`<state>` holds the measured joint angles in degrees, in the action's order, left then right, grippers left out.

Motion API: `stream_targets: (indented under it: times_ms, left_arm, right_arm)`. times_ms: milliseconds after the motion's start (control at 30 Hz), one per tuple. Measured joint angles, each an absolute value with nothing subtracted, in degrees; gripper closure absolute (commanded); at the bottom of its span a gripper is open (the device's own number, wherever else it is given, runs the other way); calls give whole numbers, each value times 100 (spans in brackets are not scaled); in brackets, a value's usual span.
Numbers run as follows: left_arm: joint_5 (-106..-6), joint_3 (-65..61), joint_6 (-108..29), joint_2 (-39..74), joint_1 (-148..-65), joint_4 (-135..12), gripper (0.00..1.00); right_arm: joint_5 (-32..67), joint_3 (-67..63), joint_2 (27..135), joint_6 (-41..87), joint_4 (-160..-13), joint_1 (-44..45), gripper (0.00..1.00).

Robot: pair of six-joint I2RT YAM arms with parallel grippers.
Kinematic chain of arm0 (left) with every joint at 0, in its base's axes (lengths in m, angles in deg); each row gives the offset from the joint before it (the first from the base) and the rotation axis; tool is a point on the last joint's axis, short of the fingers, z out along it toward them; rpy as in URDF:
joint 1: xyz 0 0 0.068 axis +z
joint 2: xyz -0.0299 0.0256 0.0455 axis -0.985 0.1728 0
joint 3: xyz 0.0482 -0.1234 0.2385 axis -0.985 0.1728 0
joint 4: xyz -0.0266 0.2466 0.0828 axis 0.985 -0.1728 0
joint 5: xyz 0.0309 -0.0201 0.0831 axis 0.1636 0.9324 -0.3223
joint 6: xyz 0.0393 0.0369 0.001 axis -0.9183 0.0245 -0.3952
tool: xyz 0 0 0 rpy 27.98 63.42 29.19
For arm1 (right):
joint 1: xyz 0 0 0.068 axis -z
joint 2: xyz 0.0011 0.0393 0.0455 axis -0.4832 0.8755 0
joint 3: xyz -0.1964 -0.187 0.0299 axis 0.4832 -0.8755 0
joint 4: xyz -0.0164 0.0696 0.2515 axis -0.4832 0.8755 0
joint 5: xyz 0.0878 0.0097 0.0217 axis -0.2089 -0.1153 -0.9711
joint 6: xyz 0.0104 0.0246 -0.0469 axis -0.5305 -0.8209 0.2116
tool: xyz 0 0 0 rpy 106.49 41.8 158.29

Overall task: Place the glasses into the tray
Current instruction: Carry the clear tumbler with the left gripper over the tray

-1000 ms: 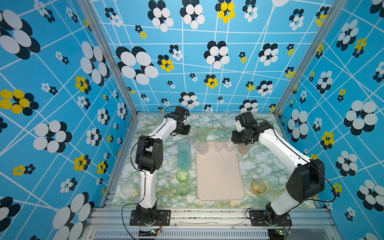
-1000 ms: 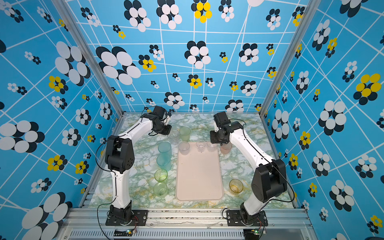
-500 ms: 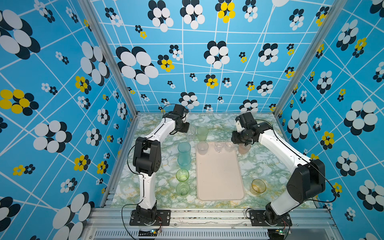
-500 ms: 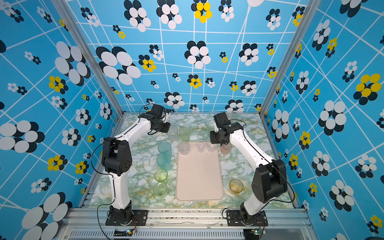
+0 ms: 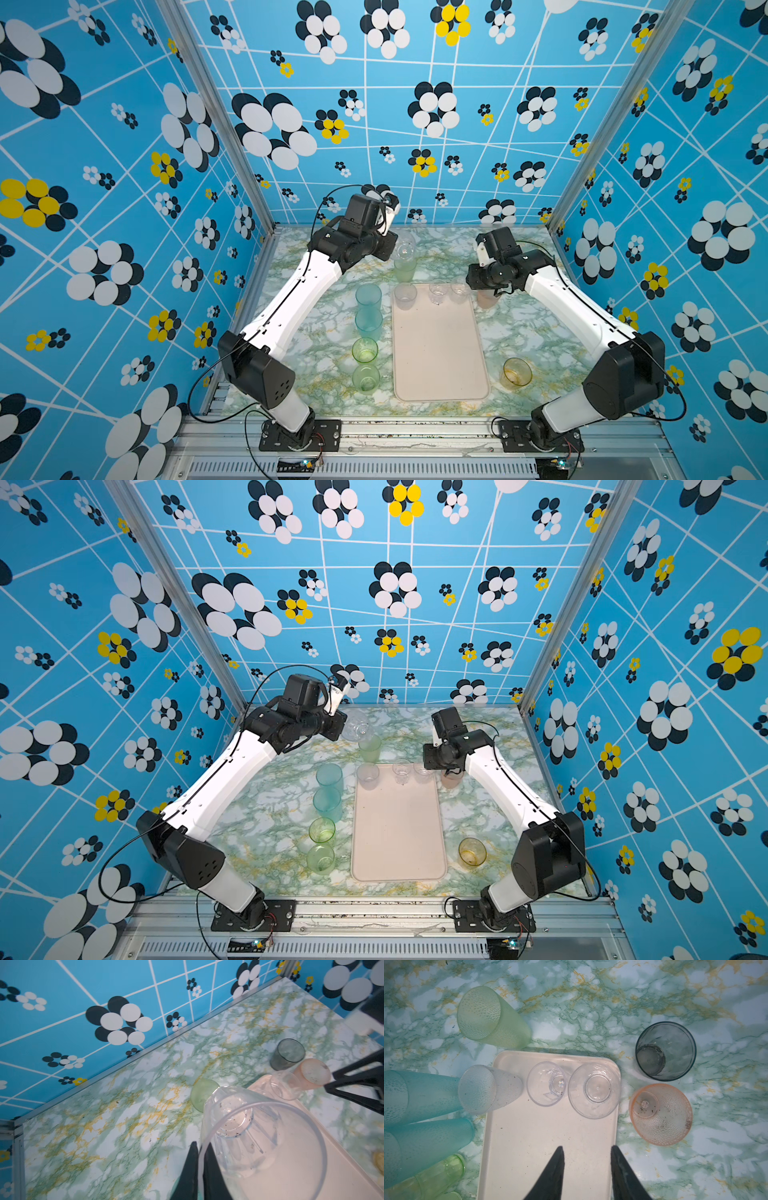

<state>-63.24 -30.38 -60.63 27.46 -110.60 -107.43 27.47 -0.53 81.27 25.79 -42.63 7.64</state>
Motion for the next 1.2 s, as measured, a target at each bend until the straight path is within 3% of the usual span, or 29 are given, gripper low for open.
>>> stream_targets:
  times_ms: [400,1200]
  left_arm:
    - [-6228,-1770,-5779,2615,-12041,-11856,99]
    - [-5992,-1285,-5626,3881,-11733,-11145,99]
  right_arm:
    - [2755,-184,7874,2481,-4287,818,61]
    - [2718,-269,7981,2463,-4312,818,61]
